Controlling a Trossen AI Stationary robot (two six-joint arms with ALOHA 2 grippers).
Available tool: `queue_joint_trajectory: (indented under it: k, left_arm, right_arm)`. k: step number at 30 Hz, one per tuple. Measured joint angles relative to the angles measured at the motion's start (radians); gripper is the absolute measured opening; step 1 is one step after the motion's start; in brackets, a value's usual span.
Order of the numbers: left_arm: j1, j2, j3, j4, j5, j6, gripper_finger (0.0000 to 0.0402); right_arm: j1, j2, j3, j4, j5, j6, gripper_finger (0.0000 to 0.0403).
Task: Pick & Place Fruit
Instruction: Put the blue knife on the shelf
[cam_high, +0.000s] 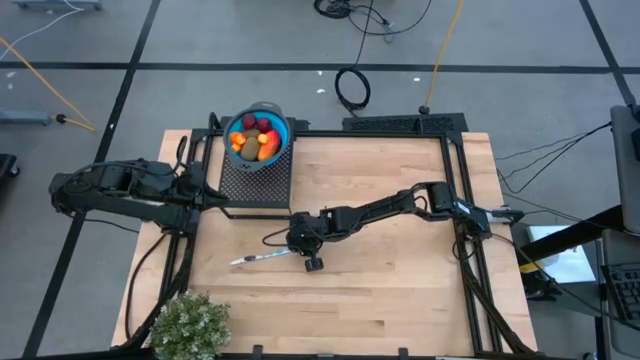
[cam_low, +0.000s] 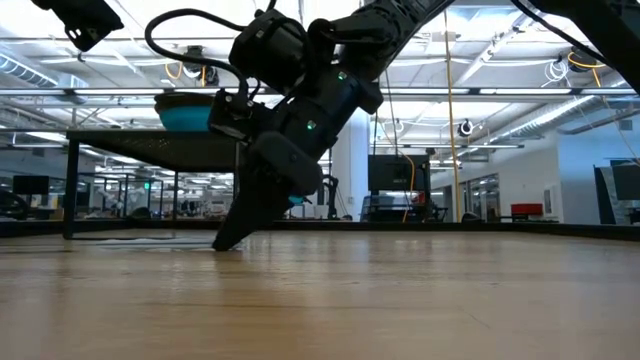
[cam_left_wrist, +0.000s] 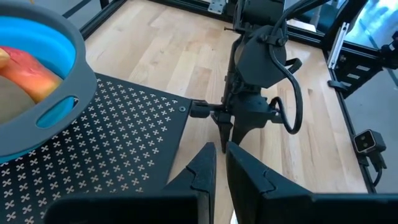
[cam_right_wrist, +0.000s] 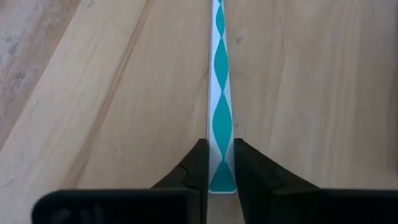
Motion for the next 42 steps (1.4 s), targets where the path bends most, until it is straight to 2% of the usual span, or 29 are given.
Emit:
queue_joint_trajectory:
  k: [12, 18, 22, 29, 36, 42]
  left_arm:
    - [0.0, 0.0, 0.0, 0.0, 0.0, 0.002, 0.0033]
    - [0.0, 0.0, 0.0, 0.0, 0.0, 0.024, 0.0033]
    - [0.0, 0.0, 0.0, 0.0, 0.0, 0.038, 0.0033]
    - [0.0, -0.01, 0.007, -0.002, -0.013, 0.149, 0.0033]
    - [0.0, -0.021, 0.015, 0.032, -0.033, 0.117, 0.0033]
    - [0.0, -0.015, 0.015, 0.108, 0.029, 0.083, 0.0033]
  right_arm:
    - [0.042, -0.064, -0.004, -0.171, -0.001, 0.012, 0.0042]
    - [0.062, -0.147, -0.005, -0.266, 0.002, 0.028, 0.0042]
    - [0.075, -0.207, -0.005, -0.269, 0.002, 0.033, 0.0042]
    - [0.093, -0.343, -0.005, -0.35, 0.002, 0.055, 0.0041]
    - [0.113, -0.486, -0.004, -0.334, 0.021, 0.124, 0.0042]
    - [0.119, -0.579, -0.022, -0.22, 0.082, 0.147, 0.0041]
